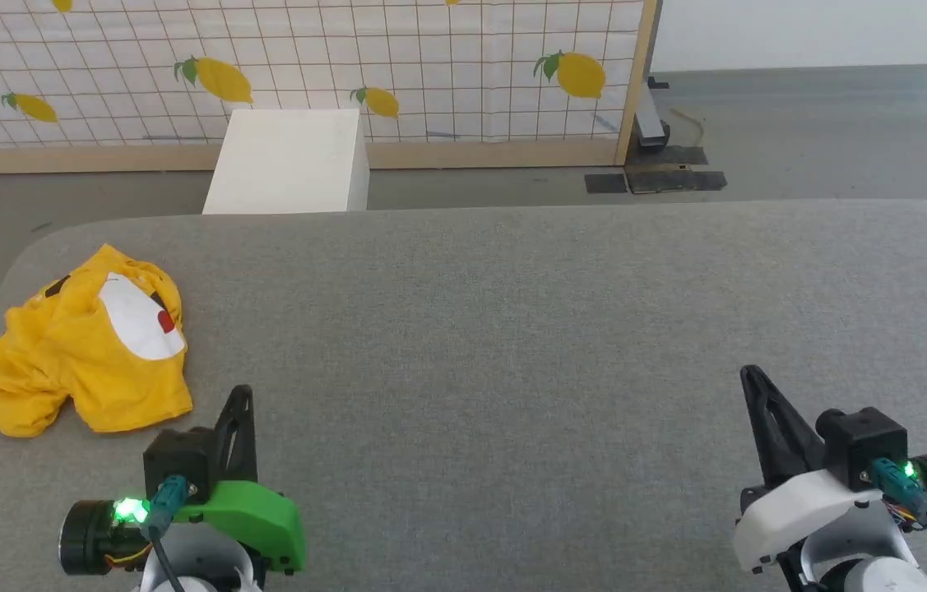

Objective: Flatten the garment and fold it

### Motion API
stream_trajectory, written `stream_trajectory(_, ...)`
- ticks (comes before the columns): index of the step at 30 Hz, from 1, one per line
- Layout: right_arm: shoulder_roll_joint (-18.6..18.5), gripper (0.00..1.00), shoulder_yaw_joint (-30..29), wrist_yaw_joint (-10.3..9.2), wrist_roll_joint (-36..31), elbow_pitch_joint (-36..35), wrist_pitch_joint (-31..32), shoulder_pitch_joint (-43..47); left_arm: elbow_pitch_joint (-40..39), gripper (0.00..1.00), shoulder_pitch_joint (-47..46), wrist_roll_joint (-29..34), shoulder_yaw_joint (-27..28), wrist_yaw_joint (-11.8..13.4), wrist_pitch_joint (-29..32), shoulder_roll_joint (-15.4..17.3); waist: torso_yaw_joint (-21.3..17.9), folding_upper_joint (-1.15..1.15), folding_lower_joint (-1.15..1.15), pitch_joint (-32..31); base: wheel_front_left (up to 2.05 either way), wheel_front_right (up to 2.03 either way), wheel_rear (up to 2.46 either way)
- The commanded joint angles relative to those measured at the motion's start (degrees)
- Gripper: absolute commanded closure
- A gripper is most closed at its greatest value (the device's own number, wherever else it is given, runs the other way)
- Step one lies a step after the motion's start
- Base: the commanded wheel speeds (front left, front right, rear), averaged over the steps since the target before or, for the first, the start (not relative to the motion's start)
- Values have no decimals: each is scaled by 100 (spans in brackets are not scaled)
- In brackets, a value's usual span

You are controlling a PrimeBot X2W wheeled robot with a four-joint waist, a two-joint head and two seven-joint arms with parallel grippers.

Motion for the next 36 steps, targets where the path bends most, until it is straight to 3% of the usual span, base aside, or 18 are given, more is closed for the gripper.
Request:
stream_trajectory(1,4,100,8,-10,35,-26,-1,-88,13,100,-84,60,6,37,8,-25,0,0,0,0,0,0,0)
stream_trajectory(21,4,100,8,-10,35,-26,-1,-88,13,100,-84,60,6,37,8,-25,0,0,0,0,0,0,0)
stream_trajectory(22,0,0,1,0,0,0,0,0,0,0,0,0,1,0,1,0,0,0,0,0,0,0,0)
stream_trajectory(24,0,0,-2,0,1,5,-1,3,-1,0,5,-6,-1,-2,-1,1,0,0,0,0,0,0,0)
stream_trajectory(25,0,100,-3,0,2,7,-3,4,-2,100,6,-11,0,-2,-3,1,0,0,0,1,0,0,0)
stream_trajectory(26,0,0,-2,0,-1,6,-1,4,-1,0,6,-10,-3,-2,-1,1,0,0,0,0,0,0,0)
stream_trajectory(36,0,0,-78,-1,215,71,-121,22,-59,0,58,-106,49,-31,-120,-1,2,0,0,13,0,0,0)
